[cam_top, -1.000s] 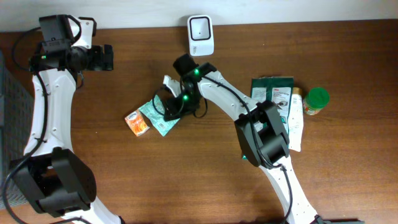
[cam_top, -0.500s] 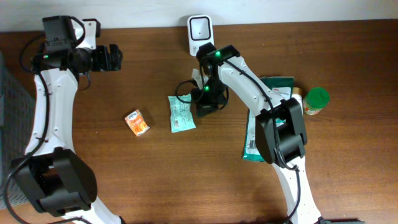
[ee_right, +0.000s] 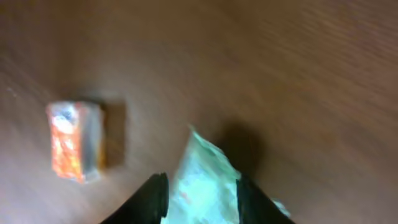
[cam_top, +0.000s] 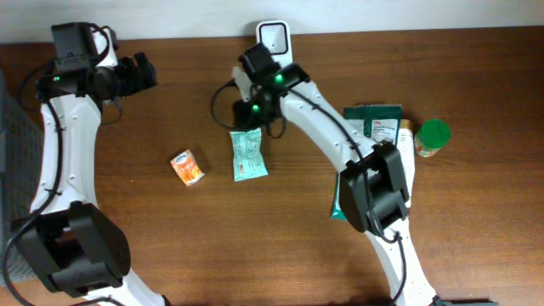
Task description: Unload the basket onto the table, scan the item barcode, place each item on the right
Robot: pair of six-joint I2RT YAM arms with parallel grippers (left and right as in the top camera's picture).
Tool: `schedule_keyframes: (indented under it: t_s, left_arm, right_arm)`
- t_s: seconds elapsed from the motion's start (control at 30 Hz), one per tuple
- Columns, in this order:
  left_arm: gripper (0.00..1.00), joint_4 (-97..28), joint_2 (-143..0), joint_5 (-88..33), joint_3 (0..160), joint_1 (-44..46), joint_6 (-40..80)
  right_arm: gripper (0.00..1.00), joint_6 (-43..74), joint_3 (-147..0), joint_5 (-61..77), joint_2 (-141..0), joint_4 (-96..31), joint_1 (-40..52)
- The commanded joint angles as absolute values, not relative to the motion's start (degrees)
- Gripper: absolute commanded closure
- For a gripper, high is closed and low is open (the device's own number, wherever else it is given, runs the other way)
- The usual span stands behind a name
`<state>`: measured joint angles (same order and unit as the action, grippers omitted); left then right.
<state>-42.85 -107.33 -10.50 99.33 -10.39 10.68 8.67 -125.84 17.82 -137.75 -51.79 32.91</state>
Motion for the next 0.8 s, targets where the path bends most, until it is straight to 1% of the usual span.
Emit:
schedule_keyframes:
  t_s: [0.0, 0.07, 0.2, 0.27, 0.43, 0.5, 0.6, 0.63, 0.73, 0.77]
  left_arm:
    - [0.01, -42.76, -106.06, -10.04, 99.31, -10.46, 13.93]
    - [0.01, -42.76, -106.06, -10.04, 99.31, -10.46, 13.91]
    - [0.01, -42.98, -106.06, -10.07, 99.31, -10.46, 13.91]
    - [0.01, -43.13, -106.06, -10.07, 99.31, -10.41, 13.91]
    - [0.01, -44.88, -106.06, -10.31, 99.29, -9.50, 13.93]
    - [0.01, -46.11, -106.06, -10.98, 99.29, -8.40, 13.93]
    - [0.01, -47.22, -106.06, -11.62, 99.29, -7.27, 13.91]
    - [0.01, -48.18, -106.06, -12.47, 99.29, -7.01, 13.98]
    - [0.01, -49.04, -106.06, -16.47, 99.24, -6.90, 13.89]
    - [0.28, -49.69, -106.17, -17.23, 98.28, -6.57, 14.00]
  right_arm:
    - [0.67, 13.26, -126.65, 16.84, -142.06, -47.03, 37.47]
    - [0.67, 13.19, -126.65, 15.38, -144.11, -46.50, 39.35]
    - [0.67, 13.19, -126.65, 4.78, -145.14, -50.59, 39.53]
    - [0.68, 13.19, -126.65, 2.44, -145.12, -51.72, 37.82]
    - [0.69, 13.15, -126.72, 3.05, -144.18, -57.95, 30.28]
    - [0.69, 11.51, -126.89, 7.90, -141.64, -61.19, 26.76]
    - [0.66, 9.19, -129.08, 17.12, -137.12, -65.80, 22.17]
    - [0.61, 6.83, -130.04, 21.85, -135.31, -68.45, 19.70]
    - [0.57, -1.43, -129.75, 35.11, -134.82, -75.22, 14.02]
    - [0.56, -5.54, -127.68, 41.08, -135.66, -77.65, 12.21]
